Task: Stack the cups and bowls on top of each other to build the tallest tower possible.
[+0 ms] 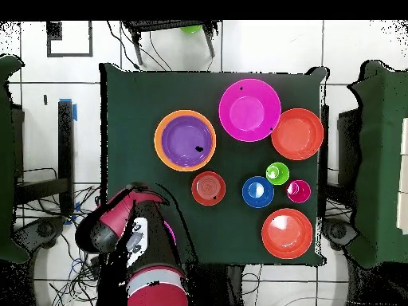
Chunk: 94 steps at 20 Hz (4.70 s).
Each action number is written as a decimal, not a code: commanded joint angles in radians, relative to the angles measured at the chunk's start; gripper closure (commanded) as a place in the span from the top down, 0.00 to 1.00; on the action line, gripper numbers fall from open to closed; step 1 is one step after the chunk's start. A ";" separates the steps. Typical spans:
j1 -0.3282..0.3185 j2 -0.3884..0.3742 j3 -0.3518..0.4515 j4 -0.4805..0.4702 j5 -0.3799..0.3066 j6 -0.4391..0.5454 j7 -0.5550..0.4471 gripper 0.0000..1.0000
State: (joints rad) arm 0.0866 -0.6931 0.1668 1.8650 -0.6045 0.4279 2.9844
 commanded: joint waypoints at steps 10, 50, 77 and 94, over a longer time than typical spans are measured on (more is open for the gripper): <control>0.042 0.163 -0.071 0.001 0.002 -0.152 0.043 1.00; 0.196 0.150 -0.142 0.094 0.215 -0.228 0.119 1.00; 0.145 0.037 -0.085 0.153 0.288 -0.192 0.014 1.00; 0.191 0.105 -0.133 0.124 0.273 -0.255 0.046 1.00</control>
State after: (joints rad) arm 0.2630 -0.6571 -0.0026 1.9864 -0.3581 0.1987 2.9844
